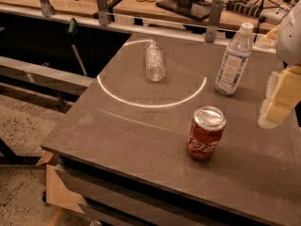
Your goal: Knock blue plastic bottle over
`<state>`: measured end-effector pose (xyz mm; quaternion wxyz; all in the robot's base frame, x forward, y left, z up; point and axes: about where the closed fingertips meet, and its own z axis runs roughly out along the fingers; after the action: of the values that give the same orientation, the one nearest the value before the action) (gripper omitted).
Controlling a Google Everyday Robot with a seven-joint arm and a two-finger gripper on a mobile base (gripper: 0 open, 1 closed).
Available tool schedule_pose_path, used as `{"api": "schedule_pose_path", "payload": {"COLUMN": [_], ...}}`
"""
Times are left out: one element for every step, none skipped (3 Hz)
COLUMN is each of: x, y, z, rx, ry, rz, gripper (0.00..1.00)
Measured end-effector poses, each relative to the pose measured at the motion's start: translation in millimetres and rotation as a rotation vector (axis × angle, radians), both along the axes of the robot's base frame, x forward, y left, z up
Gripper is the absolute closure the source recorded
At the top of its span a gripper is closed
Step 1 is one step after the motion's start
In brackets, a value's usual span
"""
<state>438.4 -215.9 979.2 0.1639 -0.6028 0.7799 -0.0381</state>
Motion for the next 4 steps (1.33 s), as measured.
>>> {"api": "schedule_pose_path", "payload": {"x": [0.0,8.0,29.6,59.8], "y": [0.0,-3.8,-36.1,-66.9], "z": [0.0,0.8,-2.3,-8.2], "rx": [0.000,0.108,0.306,0.508], "ry": [0.000,-0.031,-0.112,-0.213], "rz": [0.000,-0.030,-0.141,-0.249], "gripper": [0.00,0.00,0.00,0.00]}}
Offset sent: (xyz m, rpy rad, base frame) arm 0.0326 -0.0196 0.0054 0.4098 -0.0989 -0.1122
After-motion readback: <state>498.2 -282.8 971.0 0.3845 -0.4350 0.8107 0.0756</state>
